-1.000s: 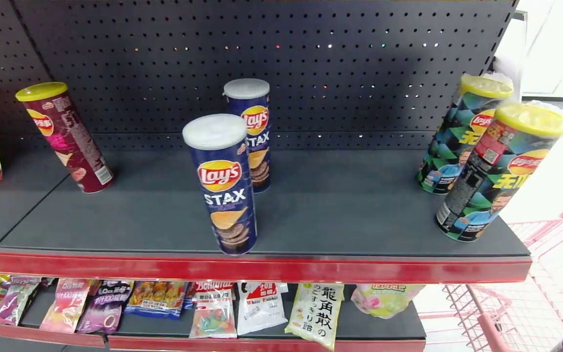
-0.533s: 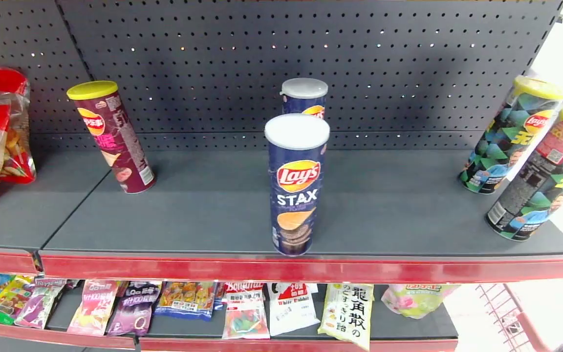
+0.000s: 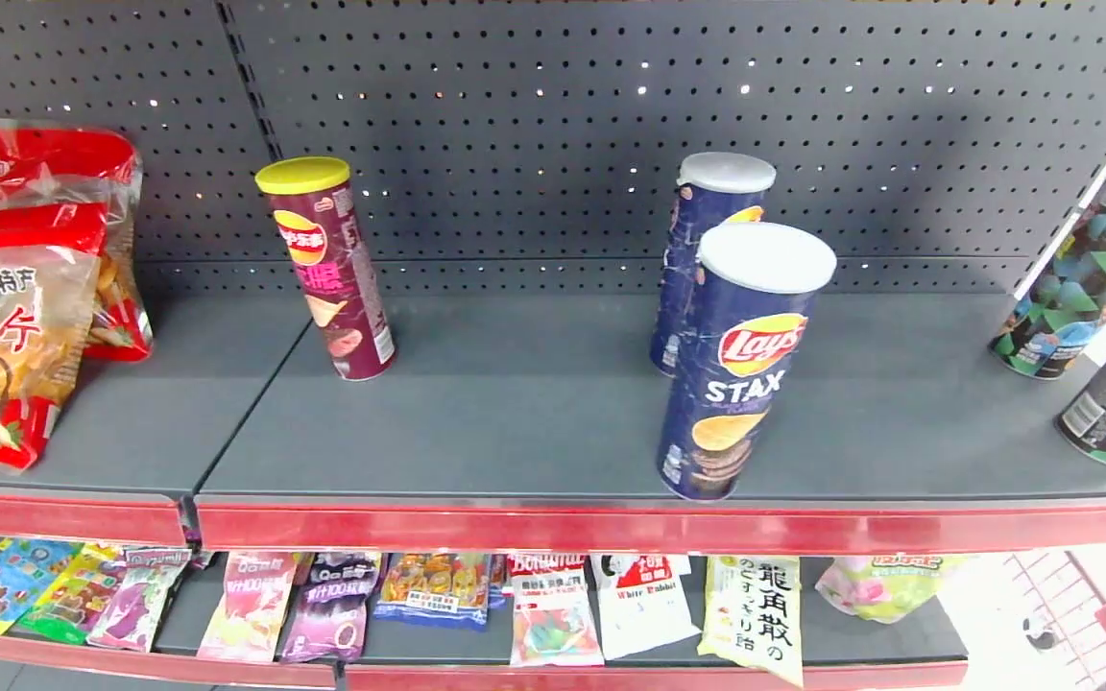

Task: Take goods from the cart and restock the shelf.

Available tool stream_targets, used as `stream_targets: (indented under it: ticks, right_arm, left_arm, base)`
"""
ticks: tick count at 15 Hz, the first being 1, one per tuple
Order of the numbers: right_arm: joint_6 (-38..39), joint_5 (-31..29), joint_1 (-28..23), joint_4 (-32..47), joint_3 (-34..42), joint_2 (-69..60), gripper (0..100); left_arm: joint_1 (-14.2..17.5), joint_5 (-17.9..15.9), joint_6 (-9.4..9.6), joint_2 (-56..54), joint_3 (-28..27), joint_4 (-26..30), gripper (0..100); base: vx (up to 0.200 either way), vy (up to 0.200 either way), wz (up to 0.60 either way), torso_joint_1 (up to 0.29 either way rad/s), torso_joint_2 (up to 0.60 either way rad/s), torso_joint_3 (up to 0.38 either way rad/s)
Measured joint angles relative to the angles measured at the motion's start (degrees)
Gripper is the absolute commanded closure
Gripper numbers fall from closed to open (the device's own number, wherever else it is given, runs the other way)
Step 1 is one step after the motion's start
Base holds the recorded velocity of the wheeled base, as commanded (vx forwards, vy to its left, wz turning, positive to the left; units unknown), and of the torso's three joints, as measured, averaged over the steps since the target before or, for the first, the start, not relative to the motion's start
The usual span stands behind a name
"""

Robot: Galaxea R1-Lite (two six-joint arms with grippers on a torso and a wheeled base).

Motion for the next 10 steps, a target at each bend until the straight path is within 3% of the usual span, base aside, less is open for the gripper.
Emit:
stream_targets:
  ticks: [6, 10]
  right_arm:
    - [-0.09, 0.43, 0.24, -0.05, 0.29, -0.11, 100]
    - [-0.09, 4.85, 0.49, -1.21, 0.18, -0.16, 100]
  left_arm:
    - [0.02, 0.00, 0.00, 0.07, 0.13, 0.02, 0]
    - [0.04, -0.06, -0.06, 0.20, 0.61, 0.05, 0]
  base:
    - [0.000, 0.200, 0.00, 0.003, 0.00, 0.002]
    - [0.000, 0.200, 0.00, 0.002, 0.00, 0.002]
